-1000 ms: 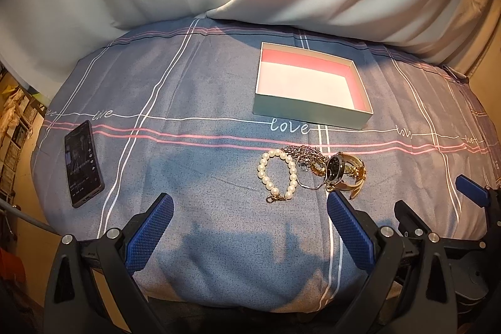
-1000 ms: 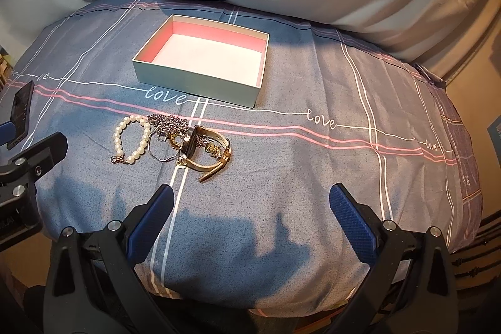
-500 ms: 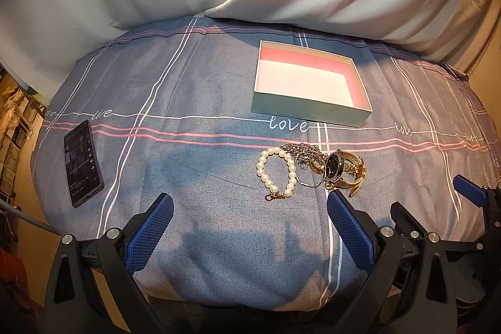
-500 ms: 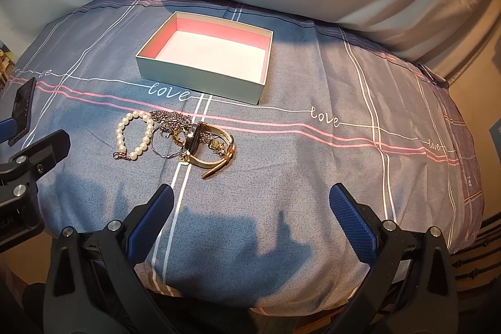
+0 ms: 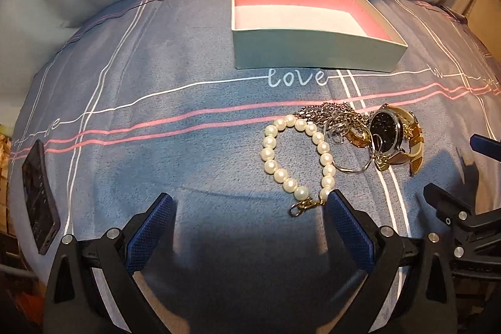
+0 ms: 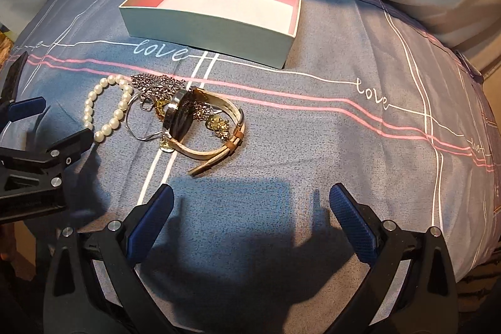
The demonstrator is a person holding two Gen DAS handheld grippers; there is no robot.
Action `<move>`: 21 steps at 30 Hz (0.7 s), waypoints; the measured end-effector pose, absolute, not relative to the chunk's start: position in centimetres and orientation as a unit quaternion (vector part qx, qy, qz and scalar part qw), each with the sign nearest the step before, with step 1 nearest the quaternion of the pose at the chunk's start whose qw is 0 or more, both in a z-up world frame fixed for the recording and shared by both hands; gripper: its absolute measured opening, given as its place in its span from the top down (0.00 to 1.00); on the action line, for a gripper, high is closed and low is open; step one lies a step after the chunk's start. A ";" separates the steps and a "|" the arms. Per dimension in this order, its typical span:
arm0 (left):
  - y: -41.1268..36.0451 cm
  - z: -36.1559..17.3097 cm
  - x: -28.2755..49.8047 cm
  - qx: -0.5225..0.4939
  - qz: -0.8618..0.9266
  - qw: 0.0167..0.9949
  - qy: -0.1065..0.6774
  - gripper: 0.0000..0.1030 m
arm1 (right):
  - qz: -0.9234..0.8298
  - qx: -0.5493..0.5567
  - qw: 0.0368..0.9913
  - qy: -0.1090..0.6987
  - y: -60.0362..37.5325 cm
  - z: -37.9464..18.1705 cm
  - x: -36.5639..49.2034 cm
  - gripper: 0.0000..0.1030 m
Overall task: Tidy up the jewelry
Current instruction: 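Grasp the pearl bracelet with the left tool while the right tool reaches the tan-strap watch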
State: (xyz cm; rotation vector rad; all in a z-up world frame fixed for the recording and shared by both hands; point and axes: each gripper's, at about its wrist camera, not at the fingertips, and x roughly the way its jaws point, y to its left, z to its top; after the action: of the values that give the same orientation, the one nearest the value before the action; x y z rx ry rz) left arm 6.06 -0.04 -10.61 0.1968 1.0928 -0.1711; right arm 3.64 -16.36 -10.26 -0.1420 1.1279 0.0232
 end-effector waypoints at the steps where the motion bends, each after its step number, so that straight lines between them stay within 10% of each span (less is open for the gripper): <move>1: -0.7 -10.9 6.4 0.103 -0.094 0.842 0.521 0.06 | 0.009 -0.064 0.842 0.535 -16.6 -10.5 3.7 0.05; 9: -3.0 -12.3 8.0 0.135 -0.099 0.850 0.500 0.07 | 0.038 -0.076 0.846 0.527 -16.2 -12.0 4.6 0.05; 14: -2.5 -11.8 7.7 0.130 -0.117 0.859 0.481 0.35 | 0.075 -0.090 0.853 0.509 -14.4 -12.4 5.8 0.05; 18: -2.0 -11.0 7.4 0.109 -0.131 0.863 0.476 0.68 | 0.109 -0.067 0.851 0.510 -13.9 -12.4 6.6 0.40; 21: -1.1 -10.7 7.6 0.082 -0.132 0.862 0.482 0.75 | 0.114 -0.069 0.850 0.509 -13.6 -12.0 6.5 0.55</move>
State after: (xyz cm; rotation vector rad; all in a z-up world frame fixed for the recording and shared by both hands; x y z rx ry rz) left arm 7.63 -1.07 -10.71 0.1725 1.0112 -0.2761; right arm 6.45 -13.58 -12.02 -0.1446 1.0730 0.2395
